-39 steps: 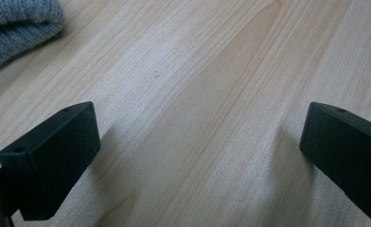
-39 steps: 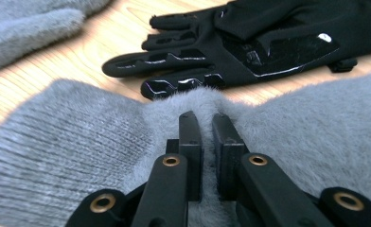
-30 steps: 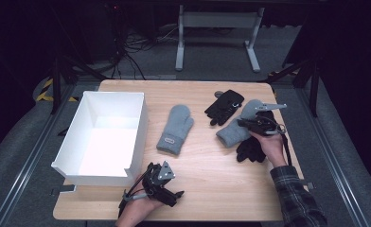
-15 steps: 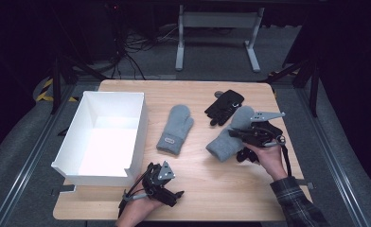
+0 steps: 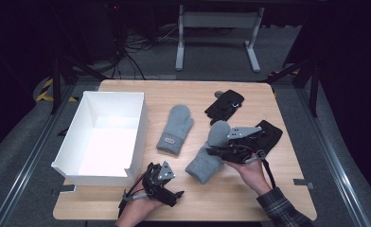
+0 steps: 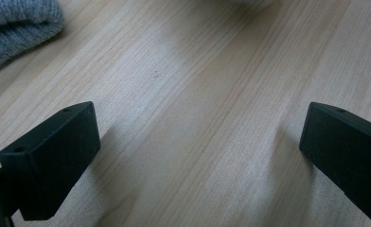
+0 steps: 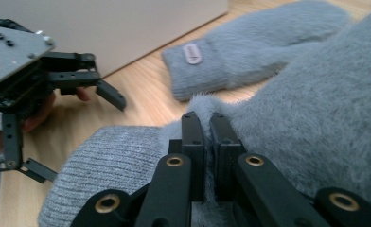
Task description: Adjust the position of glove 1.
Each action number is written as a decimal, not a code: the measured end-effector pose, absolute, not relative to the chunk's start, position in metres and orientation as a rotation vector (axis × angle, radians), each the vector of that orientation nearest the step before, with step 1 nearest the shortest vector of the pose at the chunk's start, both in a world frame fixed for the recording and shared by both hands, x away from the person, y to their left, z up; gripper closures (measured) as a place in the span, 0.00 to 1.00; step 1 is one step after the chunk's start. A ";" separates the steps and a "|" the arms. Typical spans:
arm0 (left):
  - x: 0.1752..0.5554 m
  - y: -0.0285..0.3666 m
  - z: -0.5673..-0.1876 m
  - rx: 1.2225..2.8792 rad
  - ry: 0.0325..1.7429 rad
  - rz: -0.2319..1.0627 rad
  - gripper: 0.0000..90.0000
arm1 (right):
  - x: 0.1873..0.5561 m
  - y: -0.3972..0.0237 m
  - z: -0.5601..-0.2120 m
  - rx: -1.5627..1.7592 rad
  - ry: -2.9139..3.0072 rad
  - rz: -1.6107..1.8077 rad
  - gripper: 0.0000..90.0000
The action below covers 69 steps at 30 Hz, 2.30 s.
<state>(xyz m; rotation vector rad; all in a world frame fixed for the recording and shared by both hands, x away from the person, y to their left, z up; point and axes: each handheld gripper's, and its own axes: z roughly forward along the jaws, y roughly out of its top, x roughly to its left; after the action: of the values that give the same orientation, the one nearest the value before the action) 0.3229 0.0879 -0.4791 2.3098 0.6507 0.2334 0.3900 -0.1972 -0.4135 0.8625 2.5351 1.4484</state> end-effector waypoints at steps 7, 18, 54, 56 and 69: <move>0.323 0.088 -0.479 2.308 0.652 0.234 0.00 | 0.380 -0.171 -0.427 0.806 2.593 1.434 0.97; 0.323 0.088 -0.479 2.308 0.649 0.231 0.00 | 0.375 -0.157 -0.443 0.762 2.638 1.241 0.65; 0.313 0.079 -0.440 2.257 0.736 0.185 0.04 | 0.322 -0.303 -0.462 0.944 2.504 1.060 0.15; 0.317 0.078 -0.438 2.253 0.749 0.193 0.04 | 0.321 -0.302 -0.465 0.940 2.511 1.035 0.14; 0.347 0.065 -0.431 2.229 0.820 0.244 0.04 | 0.318 -0.297 -0.472 0.888 2.510 1.033 0.04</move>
<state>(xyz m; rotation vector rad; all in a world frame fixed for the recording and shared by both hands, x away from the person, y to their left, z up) 0.3471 0.0653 -0.4305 2.2292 0.8200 0.2442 0.3180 -0.2966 -0.4719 0.8884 2.5097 1.0330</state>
